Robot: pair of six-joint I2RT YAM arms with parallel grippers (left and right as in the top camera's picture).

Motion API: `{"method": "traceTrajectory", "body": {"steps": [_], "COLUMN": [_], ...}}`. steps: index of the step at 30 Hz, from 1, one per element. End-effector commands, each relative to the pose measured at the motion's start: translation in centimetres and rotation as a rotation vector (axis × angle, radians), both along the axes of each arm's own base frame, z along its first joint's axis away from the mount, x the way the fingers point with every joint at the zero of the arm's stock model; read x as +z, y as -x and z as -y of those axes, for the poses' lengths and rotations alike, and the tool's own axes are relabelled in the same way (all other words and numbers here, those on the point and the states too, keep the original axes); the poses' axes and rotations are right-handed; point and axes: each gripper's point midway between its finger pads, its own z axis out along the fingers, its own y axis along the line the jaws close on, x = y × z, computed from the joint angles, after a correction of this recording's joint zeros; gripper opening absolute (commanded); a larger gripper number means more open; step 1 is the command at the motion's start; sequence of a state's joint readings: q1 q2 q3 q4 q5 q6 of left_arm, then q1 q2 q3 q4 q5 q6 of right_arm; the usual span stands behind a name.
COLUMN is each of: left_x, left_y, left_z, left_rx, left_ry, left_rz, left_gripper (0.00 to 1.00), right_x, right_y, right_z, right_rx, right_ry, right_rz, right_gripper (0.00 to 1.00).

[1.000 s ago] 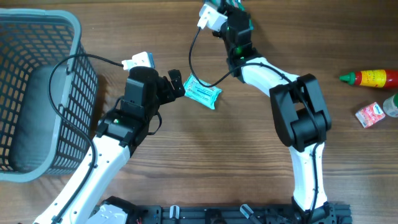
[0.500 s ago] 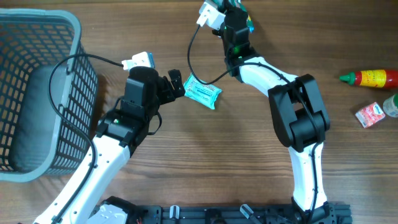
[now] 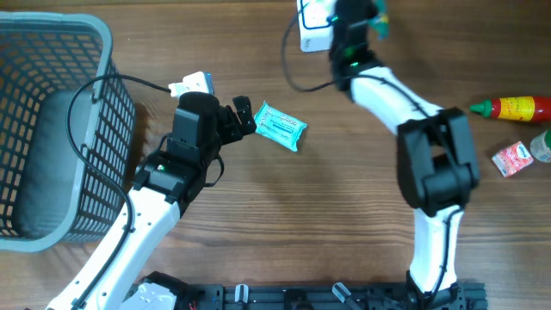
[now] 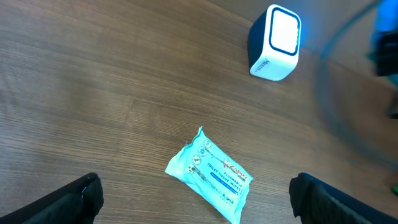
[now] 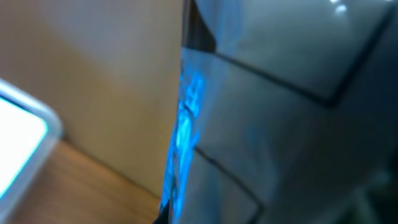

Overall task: Scan the item barcode
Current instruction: 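Carry the gloves package to the right edge and release it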

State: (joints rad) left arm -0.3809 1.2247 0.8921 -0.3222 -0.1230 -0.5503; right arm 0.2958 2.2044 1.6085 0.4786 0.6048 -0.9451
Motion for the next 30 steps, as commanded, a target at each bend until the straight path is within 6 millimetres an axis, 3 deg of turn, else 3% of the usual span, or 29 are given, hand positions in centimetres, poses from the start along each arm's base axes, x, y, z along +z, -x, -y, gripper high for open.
{"method": "traceTrajectory", "body": {"steps": [1, 8, 10, 16, 22, 27, 30], "left_x": [0.4, 0.4, 0.4, 0.4, 0.4, 0.4, 0.4], "left_y": [-0.1, -0.1, -0.1, -0.1, -0.1, -0.1, -0.1], "left_z": [0.0, 0.0, 0.0, 0.0, 0.0, 0.0, 0.0], "left_rx": [-0.007, -0.007, -0.007, -0.006, -0.007, -0.007, -0.007], "left_ry": [-0.019, -0.019, -0.019, -0.019, -0.019, -0.019, -0.019], "left_rz": [0.016, 0.016, 0.015, 0.016, 0.016, 0.016, 0.015], "left_gripper": [1.00, 1.00, 1.00, 1.00, 1.00, 1.00, 1.00], "right_x": [3.2, 1.9, 1.5, -1.7, -6.7, -10.2, -11.0], "right_y": [1.1, 4.3, 6.1, 11.6, 16.5, 18.8, 19.5], "right_z": [10.7, 24.5, 28.9, 38.4, 43.4, 44.8, 45.3], "right_rx": [-0.296, -0.605, -0.706, -0.900, -0.991, -0.998, -1.010], "right_ry": [0.044, 0.060, 0.069, 0.036, -0.187, -0.416, -0.500], "right_rz": [0.020, -0.049, -0.077, -0.221, -0.307, -0.331, -0.315], "right_gripper": [0.04, 0.05, 0.04, 0.04, 0.04, 0.06, 0.15]}}
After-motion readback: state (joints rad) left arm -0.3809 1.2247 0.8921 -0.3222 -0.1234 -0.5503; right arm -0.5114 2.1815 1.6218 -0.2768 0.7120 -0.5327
